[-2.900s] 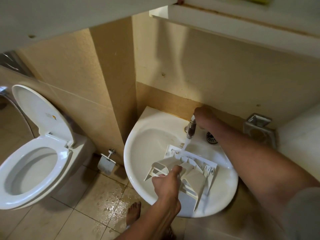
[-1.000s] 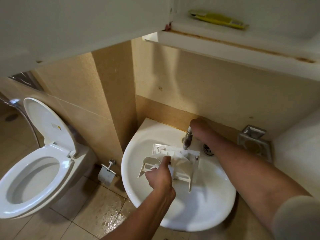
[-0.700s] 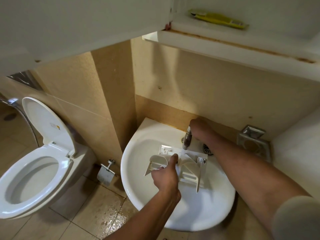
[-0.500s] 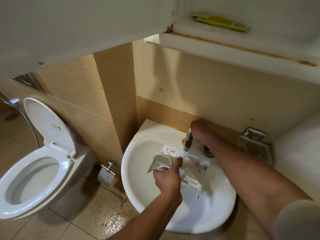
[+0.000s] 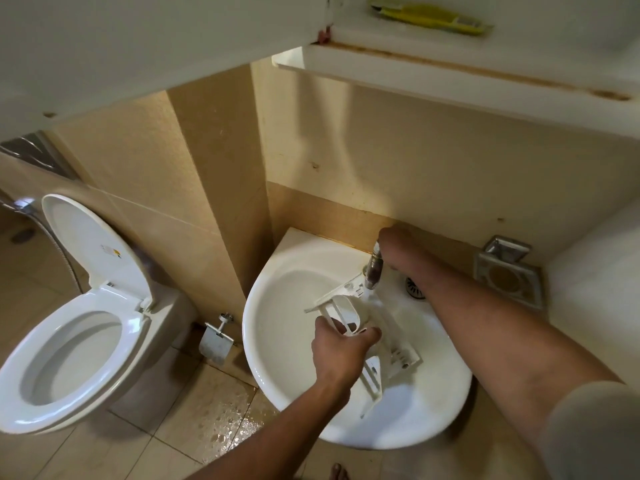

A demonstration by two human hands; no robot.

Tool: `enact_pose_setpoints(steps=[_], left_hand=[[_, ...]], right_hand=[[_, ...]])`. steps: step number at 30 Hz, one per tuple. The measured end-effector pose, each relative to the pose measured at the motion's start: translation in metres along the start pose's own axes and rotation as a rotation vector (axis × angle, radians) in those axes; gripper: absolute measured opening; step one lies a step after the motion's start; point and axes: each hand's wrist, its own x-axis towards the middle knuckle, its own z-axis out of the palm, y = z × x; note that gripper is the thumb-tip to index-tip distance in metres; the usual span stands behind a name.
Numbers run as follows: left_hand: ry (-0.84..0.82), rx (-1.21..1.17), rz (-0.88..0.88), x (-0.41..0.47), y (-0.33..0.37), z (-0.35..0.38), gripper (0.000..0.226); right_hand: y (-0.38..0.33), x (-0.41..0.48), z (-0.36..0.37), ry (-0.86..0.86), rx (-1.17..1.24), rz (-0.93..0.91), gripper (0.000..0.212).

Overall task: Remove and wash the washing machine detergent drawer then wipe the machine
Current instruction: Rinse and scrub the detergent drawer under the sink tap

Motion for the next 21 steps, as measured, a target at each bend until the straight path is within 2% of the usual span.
enact_pose_setpoints(steps=[7, 12, 21], left_hand=[[-0.183, 0.335, 0.125, 0.015, 0.023, -0.016, 0.057], [-0.312, 0.503, 0.208, 0.028, 0.058, -0.027, 0.041], [-0.381, 0.795, 0.397, 0.045, 0.077, -0.048, 0.047]], right_hand=[[0.0, 0.002, 0.004, -0.001, 0.024, 0.004, 0.019], [0.002, 0.005, 0.006, 0.017, 0.031, -0.018, 0.025], [0.004, 0.005, 0.008, 0.044, 0.087, -0.022, 0.017]])
